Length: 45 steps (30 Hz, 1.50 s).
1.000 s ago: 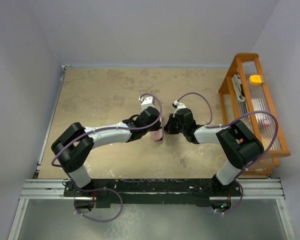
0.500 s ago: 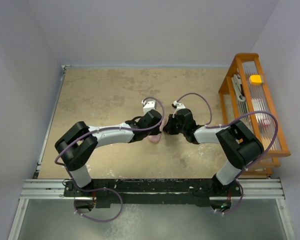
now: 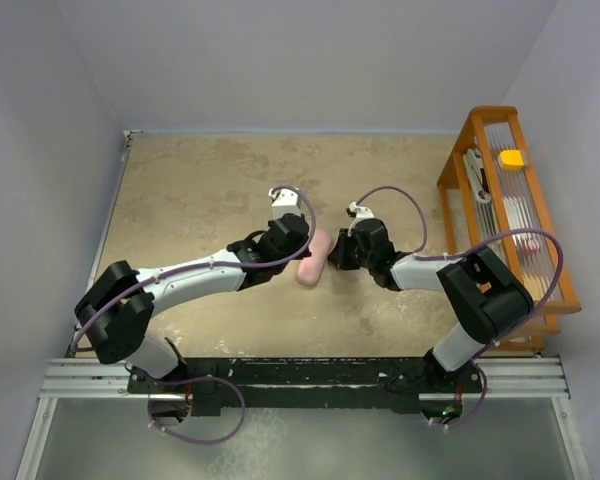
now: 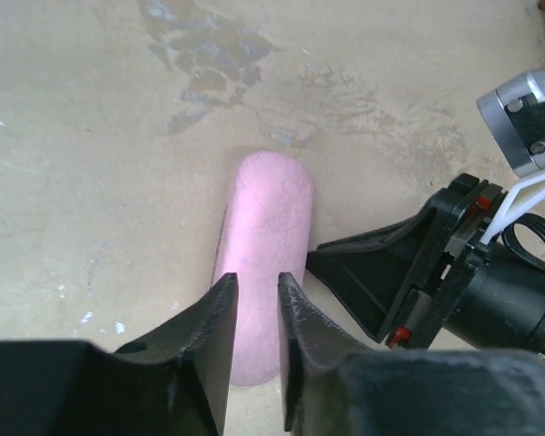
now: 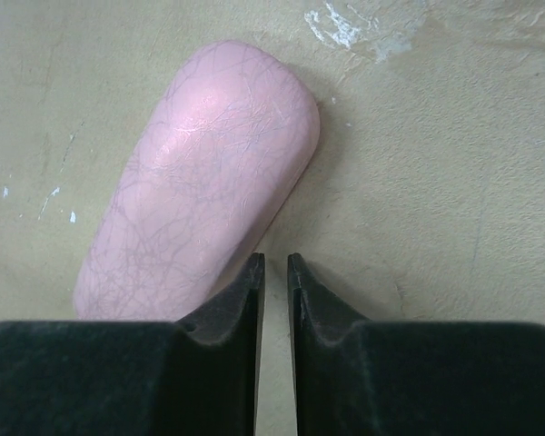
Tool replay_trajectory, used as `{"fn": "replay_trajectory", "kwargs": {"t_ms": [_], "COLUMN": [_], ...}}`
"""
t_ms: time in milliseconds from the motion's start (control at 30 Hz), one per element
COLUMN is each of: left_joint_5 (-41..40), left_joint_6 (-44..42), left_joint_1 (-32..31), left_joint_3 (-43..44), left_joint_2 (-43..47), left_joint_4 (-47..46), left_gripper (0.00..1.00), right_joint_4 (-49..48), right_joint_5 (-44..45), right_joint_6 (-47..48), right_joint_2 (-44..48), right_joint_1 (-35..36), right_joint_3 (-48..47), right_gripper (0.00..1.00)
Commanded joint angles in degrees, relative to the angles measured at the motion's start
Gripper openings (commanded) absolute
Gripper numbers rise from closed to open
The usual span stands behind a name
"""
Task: Organize the sunglasses
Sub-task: Reset both arms
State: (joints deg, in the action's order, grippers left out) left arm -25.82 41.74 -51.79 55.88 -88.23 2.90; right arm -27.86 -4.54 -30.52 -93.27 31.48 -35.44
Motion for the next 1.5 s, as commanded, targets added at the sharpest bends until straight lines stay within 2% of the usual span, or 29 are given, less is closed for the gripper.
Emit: {"fn": "replay_trajectory", "kwargs": {"t_ms": [0, 33, 67, 267, 400, 533, 633, 667, 700, 833, 867, 933, 967, 1067, 1133, 1267, 1467], "left_joint_5": [-7.9, -8.7, -9.8, -15.1, -16.3, -17.9, -18.4, -18.2, -17.7, -15.9, -15.8, -15.7, -15.9, -17.5, -19.8, -24.9, -23.3], "left_joint_6": [-5.3, -5.9, -6.7, -6.0, -5.6, -5.7, -5.7, -5.7, -5.9, -6.5, -6.7, -7.2, -7.4, -6.9, -6.0, -4.1, -4.7], "left_joint_1": [-0.2, -0.2, -0.1, -0.2, -0.1, -0.1, -0.1, -0.2, -0.2, -0.1, -0.2, -0.2, -0.2, -0.1, -0.2, -0.2, -0.2], "left_joint_3": [-0.5, -0.6, -0.3, 0.7, -1.4, -3.5, -4.8, -5.1, -5.4, -6.8, -7.0, -7.3, -7.4, -7.6, -7.3, -5.8, -6.5], "left_joint_2": [4.9, 5.5, 5.9, 7.6, 10.7, 13.4, 14.7, 15.1, 15.4, 16.9, 17.3, 17.7, 17.8, 18.1, 17.7, 16.2, 16.5], "left_joint_4": [-2.2, -2.1, -1.9, 1.6, 1.4, 1.0, 1.1, 1.1, 1.1, -0.3, -0.6, -0.9, -0.9, -0.8, 0.5, 4.3, 3.6], "left_gripper": [0.30, 0.41, 0.43, 0.50, 0.53, 0.55, 0.56, 0.56, 0.57, 0.58, 0.62, 0.83, 0.90, 0.93, 1.00, 0.99, 0.99], "right_joint_4": [-0.1, -0.1, 0.0, 0.6, 0.2, 1.2, 1.5, 1.5, 1.6, 1.8, 2.0, 2.2, 2.4, 2.3, 2.3, 1.8, 1.8], "right_joint_5": [2.1, 2.3, 2.8, 5.1, 6.0, 7.7, 8.5, 8.7, 8.9, 9.5, 9.6, 10.0, 10.1, 9.9, 9.9, 9.5, 9.3], "right_joint_6": [1.5, 1.7, 1.8, 2.5, 2.5, 3.2, 3.6, 3.6, 3.6, 3.6, 3.6, 3.5, 3.4, 3.4, 3.4, 3.3, 3.2], "right_joint_2": [3.4, 3.8, 4.2, 6.5, 8.0, 9.5, 10.6, 10.8, 11.1, 11.9, 12.0, 12.4, 12.6, 13.0, 13.2, 13.6, 13.7], "right_joint_1": [0.3, 0.3, 0.3, 0.4, 0.5, 0.5, 0.5, 0.5, 0.5, 0.6, 0.6, 0.6, 0.6, 0.7, 0.7, 0.8, 0.9], "right_joint_3": [0.6, 0.7, 0.8, 1.6, 2.7, 3.1, 3.4, 3.6, 3.7, 4.2, 4.2, 4.3, 4.4, 4.6, 4.7, 5.0, 5.2], "right_gripper": [0.21, 0.24, 0.26, 0.38, 0.58, 0.65, 0.80, 0.96, 0.99, 0.99, 0.99, 0.99, 0.99, 0.99, 0.99, 0.99, 0.99]}}
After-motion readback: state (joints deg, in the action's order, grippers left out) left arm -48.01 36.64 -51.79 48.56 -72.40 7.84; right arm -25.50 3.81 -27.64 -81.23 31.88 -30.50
